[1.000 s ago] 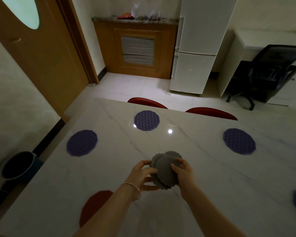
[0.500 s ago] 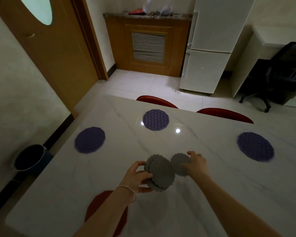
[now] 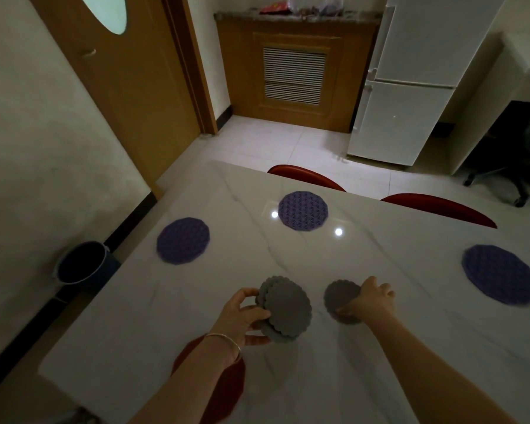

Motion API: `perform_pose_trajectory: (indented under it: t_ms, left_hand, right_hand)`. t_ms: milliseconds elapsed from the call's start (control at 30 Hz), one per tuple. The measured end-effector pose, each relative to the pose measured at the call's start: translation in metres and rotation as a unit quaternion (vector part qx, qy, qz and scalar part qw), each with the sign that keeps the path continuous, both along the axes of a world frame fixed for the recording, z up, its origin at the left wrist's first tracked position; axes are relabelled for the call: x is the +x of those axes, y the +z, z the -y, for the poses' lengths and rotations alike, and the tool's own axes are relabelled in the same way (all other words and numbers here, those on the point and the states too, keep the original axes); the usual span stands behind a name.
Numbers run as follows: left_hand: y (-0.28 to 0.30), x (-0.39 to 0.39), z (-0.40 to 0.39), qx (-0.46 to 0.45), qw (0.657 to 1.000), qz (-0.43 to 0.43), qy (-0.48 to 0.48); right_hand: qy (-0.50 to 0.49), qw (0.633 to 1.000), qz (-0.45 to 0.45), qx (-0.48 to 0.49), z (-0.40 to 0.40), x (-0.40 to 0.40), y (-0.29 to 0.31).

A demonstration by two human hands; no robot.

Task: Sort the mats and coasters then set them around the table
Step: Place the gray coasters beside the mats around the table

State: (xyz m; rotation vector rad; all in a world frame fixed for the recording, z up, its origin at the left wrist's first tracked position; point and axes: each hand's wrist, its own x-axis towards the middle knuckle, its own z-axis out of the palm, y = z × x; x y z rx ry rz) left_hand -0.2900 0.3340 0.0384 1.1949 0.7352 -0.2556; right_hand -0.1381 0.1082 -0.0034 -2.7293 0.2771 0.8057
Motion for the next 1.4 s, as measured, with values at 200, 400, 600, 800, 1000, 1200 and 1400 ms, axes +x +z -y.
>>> perform_pose_trajectory:
  t_ms: [200,400,600,800,1000,1200,1400]
  left_hand:
    - [-0.005,-0.005,0.001,-0.003,1.0,-0.002,0.022]
    - [-0.003,-0.002,0.015,-0.033,0.998,-0.001,0.049]
    - [0.009,0.007,0.041,-0.064,0.998,0.015,0.013]
    - [0.025,0.0,0.067,-0.067,0.996,0.031,-0.045]
    - [0.033,-0.022,0.079,-0.064,0.993,0.035,-0.09]
    - [0.025,-0.042,0.096,-0.076,0.986,0.036,-0.141]
    - [0.02,-0.073,0.116,-0.064,0.983,0.025,-0.169]
  right_hand:
    - [-0.092,0.987,0.041,0.121,0.004,-0.004,-0.005]
    - [-0.346,0.82,0.013,0.455,0.002,-0.018,0.035]
    - [-0.312,0.794,-0.042,0.52,-0.002,-0.071,0.072]
    - [-0.341,0.792,0.069,0.502,0.02,-0.11,0.078]
    - [-0.334,0.807,0.143,0.465,0.036,-0.152,0.076]
    - [-0.321,0.848,0.221,0.36,0.05,-0.193,0.078]
    - [-0.251,0.884,0.263,0.295,0.067,-0.226,0.085]
